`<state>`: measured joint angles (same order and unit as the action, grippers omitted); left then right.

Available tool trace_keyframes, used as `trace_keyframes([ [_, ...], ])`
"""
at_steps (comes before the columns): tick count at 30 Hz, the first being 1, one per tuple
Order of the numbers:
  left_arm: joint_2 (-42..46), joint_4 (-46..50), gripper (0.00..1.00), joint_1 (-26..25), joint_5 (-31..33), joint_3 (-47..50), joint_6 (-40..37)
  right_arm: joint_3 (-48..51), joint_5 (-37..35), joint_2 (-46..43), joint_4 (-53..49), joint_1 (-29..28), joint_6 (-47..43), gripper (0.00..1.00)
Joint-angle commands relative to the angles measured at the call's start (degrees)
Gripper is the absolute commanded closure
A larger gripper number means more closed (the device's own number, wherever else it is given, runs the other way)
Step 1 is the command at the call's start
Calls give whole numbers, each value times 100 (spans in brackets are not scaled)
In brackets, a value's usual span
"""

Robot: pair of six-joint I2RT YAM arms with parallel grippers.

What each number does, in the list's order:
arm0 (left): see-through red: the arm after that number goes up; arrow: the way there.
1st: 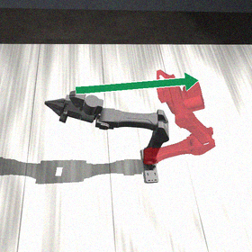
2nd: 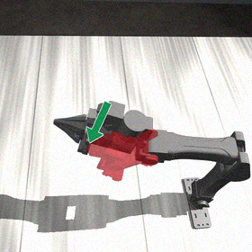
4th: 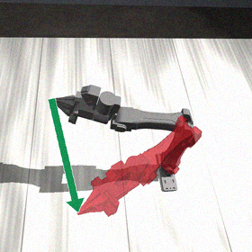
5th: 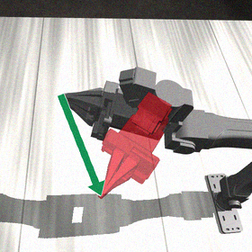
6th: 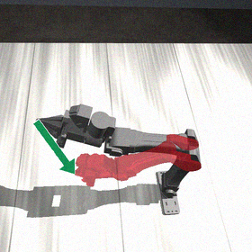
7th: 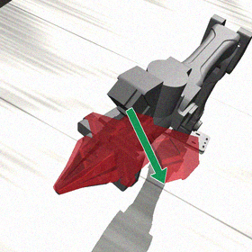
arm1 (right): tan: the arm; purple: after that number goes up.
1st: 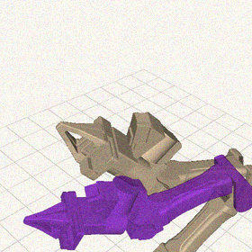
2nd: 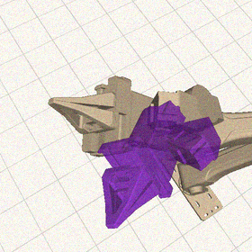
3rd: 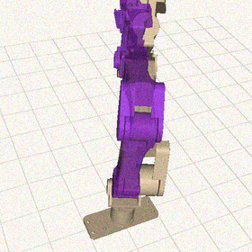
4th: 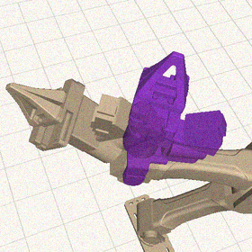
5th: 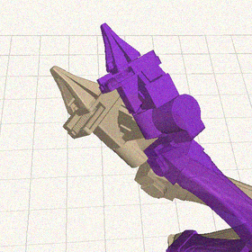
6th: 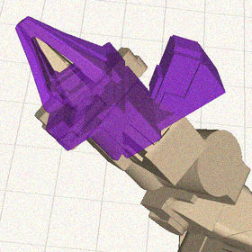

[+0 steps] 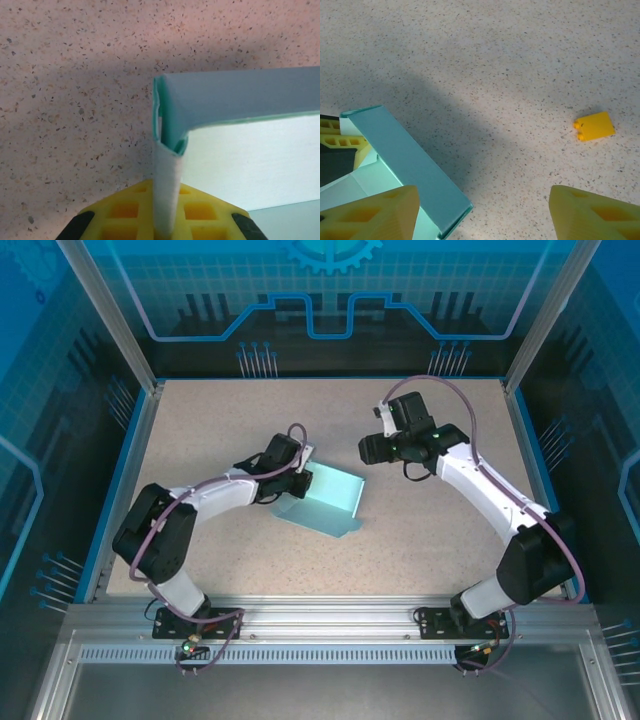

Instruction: Fold the paper box

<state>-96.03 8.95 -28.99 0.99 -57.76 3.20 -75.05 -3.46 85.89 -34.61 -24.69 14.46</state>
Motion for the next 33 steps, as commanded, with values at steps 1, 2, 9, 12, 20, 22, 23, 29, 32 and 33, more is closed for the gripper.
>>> trace_keyframes([
  [1, -239, 1146, 94, -21, 2, -520, -119, 78, 135, -90, 25, 122, -92, 30],
  [2, -302, 1384, 94, -17, 34, -665, -110, 94, 116, -77, 25, 130, -101, 30],
  [9, -864, 2829, 94, 35, -38, -1722, -187, 162, 110, 72, 25, 142, -116, 30],
  [12, -1129, 3219, 94, 65, -70, -2052, -258, 188, 71, 112, 8, 153, -145, 31],
  [20, -1931, 3982, 94, 69, -24, -2912, -347, 296, -57, 93, -6, 151, -198, 31],
  [22, -2126, 4127, 94, 73, 13, -3103, -376, 323, -60, 95, -2, 147, -189, 31],
  [23, -2224, 4202, 93, 78, 35, -3197, -389, 341, -74, 95, -2, 144, -189, 31],
  [29, -2780, 4603, 93, 40, 229, -3726, -467, 422, -123, 86, -9, 153, -189, 31],
  [32, -3060, 4782, 93, -18, 460, -3957, -495, 438, -152, 78, -11, 155, -189, 31],
  [33, -3147, 4851, 93, -41, 540, -4036, -509, 446, -161, 77, -11, 152, -189, 31],
])
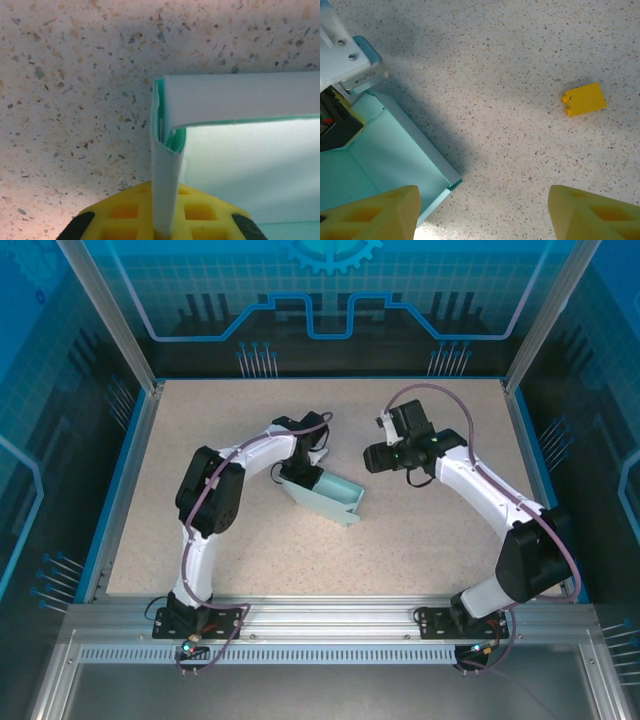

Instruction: Fold the paper box

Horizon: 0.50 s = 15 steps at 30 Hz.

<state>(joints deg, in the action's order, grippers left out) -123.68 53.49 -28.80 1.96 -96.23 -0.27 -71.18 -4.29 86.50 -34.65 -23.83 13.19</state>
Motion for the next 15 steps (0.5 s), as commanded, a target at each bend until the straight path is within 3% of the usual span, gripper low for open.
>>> trace_keyframes([
  [1, -494, 468, 92, -84, 548, -270, -166, 67, -80, 7, -15, 71, -62, 31],
  [5, -725, 572, 92, -152, 784, -475, -200, 86, -122, -10, -37, 71, -77, 31],
  [15, -963, 1028, 90, -142, 508, -1201, -863, 128, -329, -132, -239, 134, -199, 31],
])
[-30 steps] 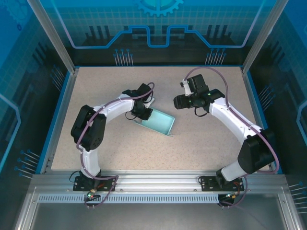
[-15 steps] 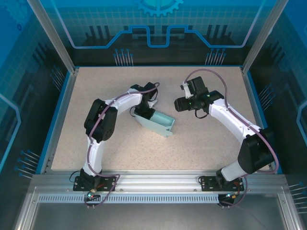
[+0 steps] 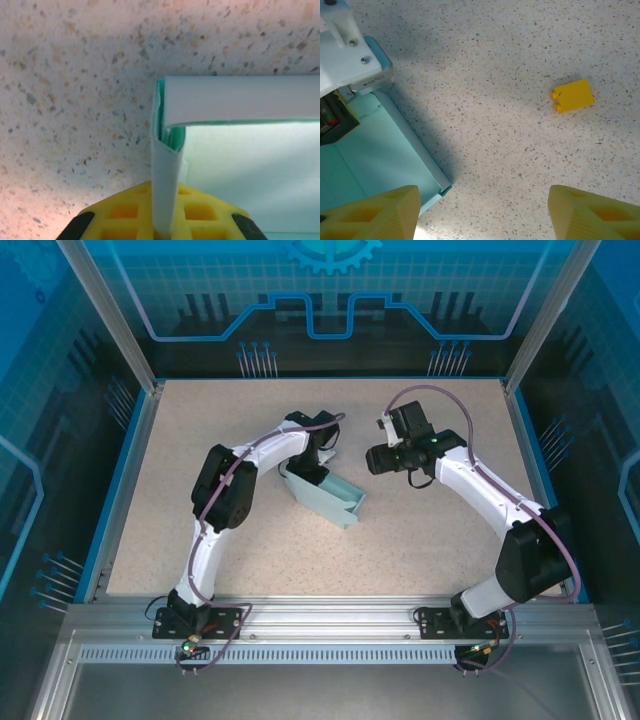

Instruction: Fold the paper box

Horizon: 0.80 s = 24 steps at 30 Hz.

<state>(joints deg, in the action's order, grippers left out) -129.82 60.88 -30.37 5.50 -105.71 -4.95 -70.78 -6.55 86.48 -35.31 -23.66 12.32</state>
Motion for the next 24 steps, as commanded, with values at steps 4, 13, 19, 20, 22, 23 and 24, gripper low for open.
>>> trace_keyframes([
  [4, -641, 624, 88, 20, 19, -688, -716, 215, -78, -216, -248, 252, -137, 31],
  [13, -1191, 1098, 77, 19, -231, -1864, -883, 628, 155, -462, -310, 654, -158, 31],
  [19, -1256, 1228, 57, 19, -373, -2298, -958, 724, 161, -474, -336, 705, -183, 31],
  [20, -1248, 1250, 55, 26, -394, -2360, -958, 724, 173, -461, -328, 706, -184, 31],
  [22, -1224, 1302, 52, 38, -486, -2490, -977, 712, 204, -441, -314, 705, -173, 31],
  [23, -1198, 1310, 51, 43, -528, -2532, -980, 715, 223, -432, -306, 712, -168, 31],
  [24, -1157, 1303, 49, 49, -589, -2563, -981, 707, 255, -421, -293, 706, -162, 31],
])
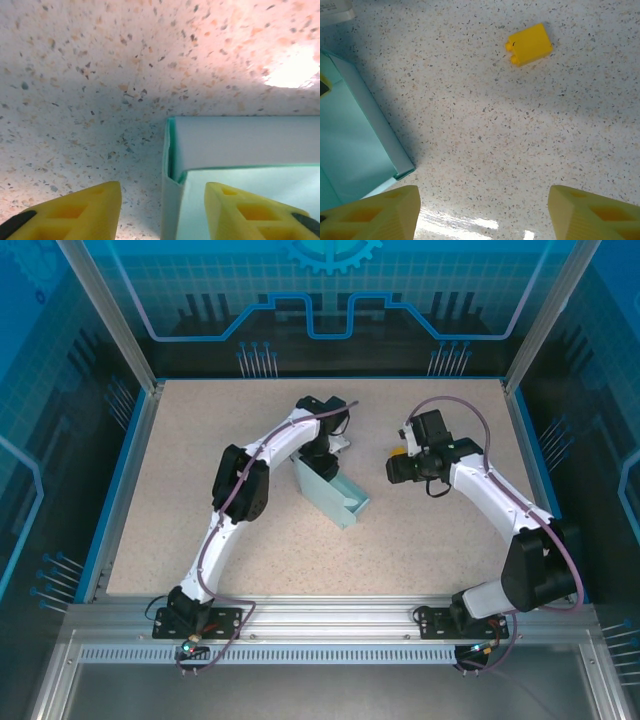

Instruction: Fold the paper box

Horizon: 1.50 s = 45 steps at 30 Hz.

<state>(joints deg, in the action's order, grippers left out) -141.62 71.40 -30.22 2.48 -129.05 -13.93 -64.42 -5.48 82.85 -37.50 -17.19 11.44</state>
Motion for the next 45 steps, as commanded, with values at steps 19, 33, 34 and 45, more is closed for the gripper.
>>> trace_keyframes([
  [19, 451, -324, 27, 186, -1374, -689, 25, 70, 339, 377, 130, -311, 52, 31],
  [33, 338, -482, 25, 223, -1680, -643, -104, 88, 317, 416, 146, -388, 87, 31],
  [34, 324, -499, 26, 227, -1667, -593, -158, 88, 317, 418, 145, -388, 78, 31],
  [45, 101, -715, 27, 269, -1770, -357, -478, 26, 298, 485, 102, -443, 89, 30],
])
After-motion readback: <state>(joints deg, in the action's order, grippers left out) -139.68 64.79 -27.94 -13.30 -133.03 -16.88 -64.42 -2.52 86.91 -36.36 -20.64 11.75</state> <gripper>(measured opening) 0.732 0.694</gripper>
